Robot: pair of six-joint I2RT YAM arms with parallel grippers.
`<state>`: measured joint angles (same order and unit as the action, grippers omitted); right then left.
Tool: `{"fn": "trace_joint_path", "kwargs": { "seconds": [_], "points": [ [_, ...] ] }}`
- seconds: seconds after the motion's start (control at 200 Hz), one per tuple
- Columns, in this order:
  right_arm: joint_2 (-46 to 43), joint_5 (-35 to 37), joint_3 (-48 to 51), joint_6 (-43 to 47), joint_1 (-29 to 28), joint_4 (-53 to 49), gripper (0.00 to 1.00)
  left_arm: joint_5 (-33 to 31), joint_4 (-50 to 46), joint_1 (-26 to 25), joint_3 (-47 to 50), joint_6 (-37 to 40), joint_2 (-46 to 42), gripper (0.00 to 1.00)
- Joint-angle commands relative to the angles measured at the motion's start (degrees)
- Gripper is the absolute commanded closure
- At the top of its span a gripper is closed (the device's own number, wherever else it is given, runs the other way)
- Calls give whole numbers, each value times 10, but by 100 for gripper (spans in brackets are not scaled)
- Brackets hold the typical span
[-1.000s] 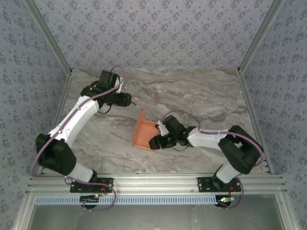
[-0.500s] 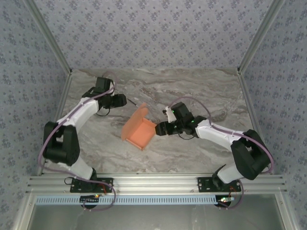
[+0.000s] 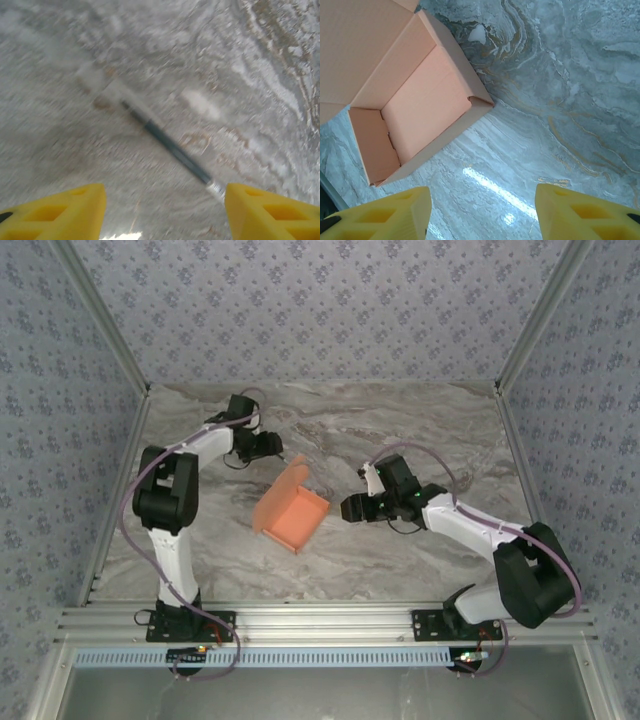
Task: Fold the paper box
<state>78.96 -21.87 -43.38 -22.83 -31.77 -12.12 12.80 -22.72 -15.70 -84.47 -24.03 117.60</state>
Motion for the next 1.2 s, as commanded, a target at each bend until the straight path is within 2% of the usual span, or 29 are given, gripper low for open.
{"fn": "trace_joint_path", "kwargs": {
  "seconds": [0.0, 0.15, 0.25, 0.41, 0.645, 0.824, 1.194],
  "points": [
    [-6, -4, 6, 10, 4, -9, 41, -38, -35, -20, -48, 17, 32, 36],
    [-6, -8, 13, 10, 6, -5, 41, -104, -88, -41, -99, 42, 73, 36],
    [-4, -12, 19, 8, 8, 4, 41, -136, -115, -52, -123, 55, 92, 40],
    [-3, -14, 23, 6, 8, 10, 41, -168, -140, -55, -135, 71, 104, 54],
    [-3, -11, 29, 6, 10, 12, 41, -177, -151, -37, -108, 90, 88, 76],
    [-2, -9, 30, 5, 11, 11, 41, -178, -137, -9, -54, 99, 45, 86],
    [1, -3, 11, 8, 11, -9, 41, -157, -112, 41, 19, 104, -22, 90]
  ]
}}
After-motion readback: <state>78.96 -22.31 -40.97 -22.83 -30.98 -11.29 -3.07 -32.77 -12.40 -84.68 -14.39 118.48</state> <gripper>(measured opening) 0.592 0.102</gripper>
